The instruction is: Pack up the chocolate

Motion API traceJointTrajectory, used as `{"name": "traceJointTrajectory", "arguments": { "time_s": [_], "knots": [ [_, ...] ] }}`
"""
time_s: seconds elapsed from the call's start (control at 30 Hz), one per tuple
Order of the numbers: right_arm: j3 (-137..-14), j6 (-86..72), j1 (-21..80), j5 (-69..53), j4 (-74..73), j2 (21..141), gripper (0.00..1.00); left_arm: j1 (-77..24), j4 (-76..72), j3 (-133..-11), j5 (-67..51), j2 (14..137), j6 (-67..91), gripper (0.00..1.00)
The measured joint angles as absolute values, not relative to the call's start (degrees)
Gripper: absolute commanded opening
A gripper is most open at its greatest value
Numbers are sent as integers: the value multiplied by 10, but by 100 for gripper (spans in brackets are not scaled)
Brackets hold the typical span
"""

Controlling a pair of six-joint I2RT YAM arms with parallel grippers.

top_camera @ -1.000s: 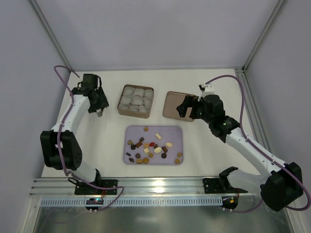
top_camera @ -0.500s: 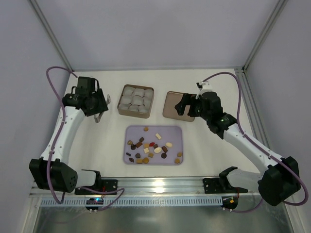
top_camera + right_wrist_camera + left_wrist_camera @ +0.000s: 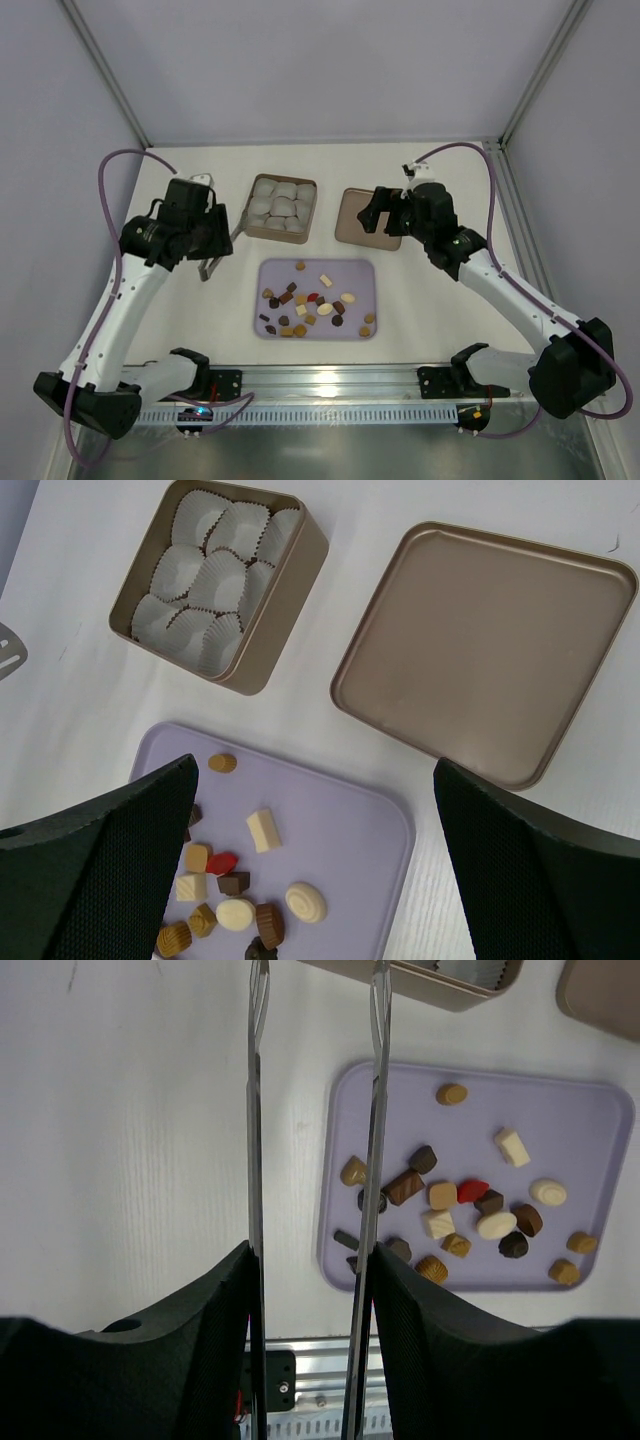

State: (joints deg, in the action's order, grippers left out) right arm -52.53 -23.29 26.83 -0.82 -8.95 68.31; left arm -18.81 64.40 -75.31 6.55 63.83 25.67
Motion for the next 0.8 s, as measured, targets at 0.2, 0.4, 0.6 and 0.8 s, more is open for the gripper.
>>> {"name": "traceJointTrajectory", "arguments": {
  "time_s": [0.2, 0.4, 0.6, 0.8],
  "knots": [
    [-531, -233, 268, -8, -94, 684, 100, -238, 670, -753, 52, 619, 272, 48],
    [-531, -233, 268, -8, -100, 684, 100, -293, 676, -745, 41, 616, 288, 47],
    [-531, -233, 268, -8, -110, 684, 100, -347, 675, -718, 38, 617, 307, 47],
    [-531, -233, 268, -8, -121, 684, 100, -397, 665, -696, 38, 631, 324, 45]
  ]
}}
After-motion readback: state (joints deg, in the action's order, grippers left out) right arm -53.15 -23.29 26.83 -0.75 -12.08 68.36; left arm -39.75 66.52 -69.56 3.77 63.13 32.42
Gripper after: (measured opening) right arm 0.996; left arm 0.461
